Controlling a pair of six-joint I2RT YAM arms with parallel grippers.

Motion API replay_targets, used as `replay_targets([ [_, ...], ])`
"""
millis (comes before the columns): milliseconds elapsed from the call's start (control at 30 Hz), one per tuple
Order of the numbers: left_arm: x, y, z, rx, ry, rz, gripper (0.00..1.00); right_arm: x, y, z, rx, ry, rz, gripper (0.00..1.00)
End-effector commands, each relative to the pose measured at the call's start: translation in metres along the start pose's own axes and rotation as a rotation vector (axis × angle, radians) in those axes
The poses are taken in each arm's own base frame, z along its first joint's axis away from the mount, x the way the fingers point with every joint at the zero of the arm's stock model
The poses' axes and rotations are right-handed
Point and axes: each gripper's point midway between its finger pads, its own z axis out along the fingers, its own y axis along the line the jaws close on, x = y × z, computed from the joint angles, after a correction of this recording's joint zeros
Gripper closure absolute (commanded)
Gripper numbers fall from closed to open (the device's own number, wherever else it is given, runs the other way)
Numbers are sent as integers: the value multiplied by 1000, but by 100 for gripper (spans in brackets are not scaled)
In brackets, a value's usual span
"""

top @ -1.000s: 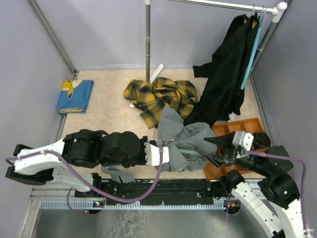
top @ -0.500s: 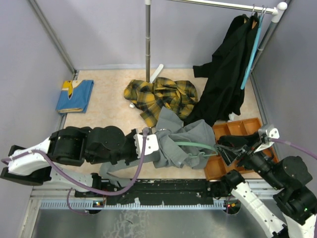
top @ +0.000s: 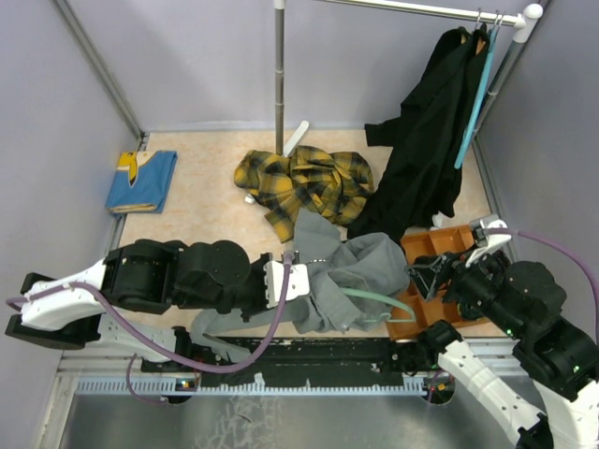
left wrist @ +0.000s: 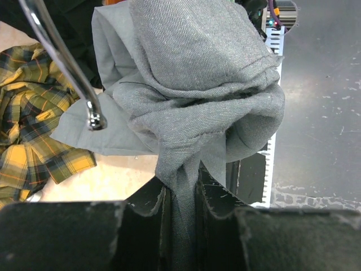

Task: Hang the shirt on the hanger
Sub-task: Adjust the shirt on the hanger.

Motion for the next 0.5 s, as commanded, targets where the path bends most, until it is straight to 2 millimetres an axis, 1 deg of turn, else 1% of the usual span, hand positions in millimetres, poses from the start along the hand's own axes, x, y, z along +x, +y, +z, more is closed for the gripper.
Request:
replay_targets([
  [0, -15, -6, -9, 45, -68, 3, 100, -7, 5, 0, -14, -2, 0, 37],
  [67, -6, -10, -7, 66, -22, 34, 100, -4, 18, 2, -99, 14, -25, 38],
  [133, 3, -12, -8, 85, 8, 71, 100, 3, 40, 3, -238, 47, -64, 38],
  [200, 8, -8, -12, 75, 1, 108, 100, 10, 60, 1, -372, 74, -91, 40],
  [267, 3, -1, -22, 54, -43, 135, 100, 14, 77, -2, -488, 82, -109, 42],
  [367, -11, 5, -37, 39, -119, 160, 100, 23, 84, 6, -552, 124, -109, 46],
  [467, -18, 9, -46, 32, -143, 180, 100, 28, 95, 14, -637, 162, -106, 52],
])
